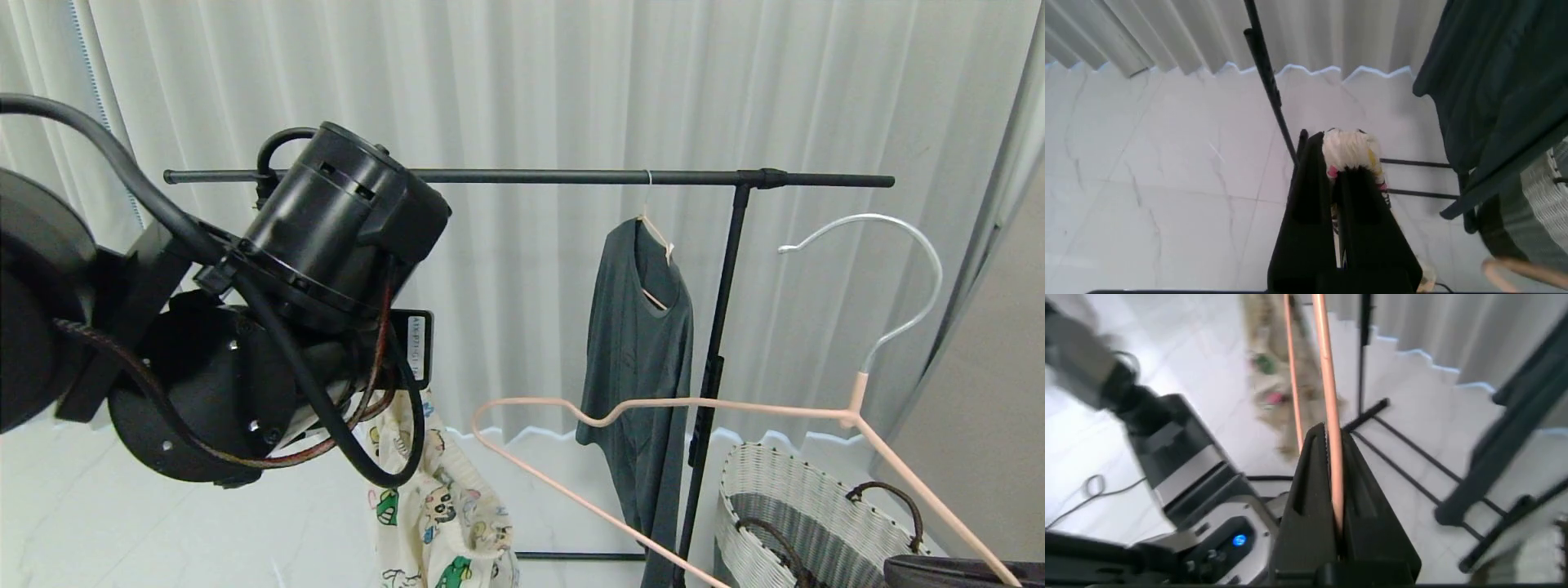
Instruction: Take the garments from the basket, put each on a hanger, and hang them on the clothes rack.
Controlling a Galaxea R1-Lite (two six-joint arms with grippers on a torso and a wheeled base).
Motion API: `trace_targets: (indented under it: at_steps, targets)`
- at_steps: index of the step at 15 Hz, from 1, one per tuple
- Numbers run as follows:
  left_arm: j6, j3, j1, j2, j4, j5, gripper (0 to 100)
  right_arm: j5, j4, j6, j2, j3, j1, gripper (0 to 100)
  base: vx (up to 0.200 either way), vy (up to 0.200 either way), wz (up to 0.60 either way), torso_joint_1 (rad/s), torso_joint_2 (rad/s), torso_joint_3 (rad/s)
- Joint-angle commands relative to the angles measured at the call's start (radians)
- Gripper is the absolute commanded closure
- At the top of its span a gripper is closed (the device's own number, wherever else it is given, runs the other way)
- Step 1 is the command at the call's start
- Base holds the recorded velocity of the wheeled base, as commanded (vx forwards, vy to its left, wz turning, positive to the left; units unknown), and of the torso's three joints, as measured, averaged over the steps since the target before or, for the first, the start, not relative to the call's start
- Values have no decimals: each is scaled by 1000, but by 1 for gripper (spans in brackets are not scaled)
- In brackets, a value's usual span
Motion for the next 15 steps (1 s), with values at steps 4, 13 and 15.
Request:
trace_targets:
  at_steps: [4,13,15]
  targets:
    - [-51,-58,-41,15,0,-42,100,1,-104,26,78,37,2,100,0,0,0,0,0,0]
    - [-69,-104,-70,18,0,-78,100,1,-296,30,201,33,0,100,0,0,0,0,0,0]
    - [-69,-108,-70,18,0,-78,100,1,-348,30,245,31,0,100,0,0,0,0,0,0]
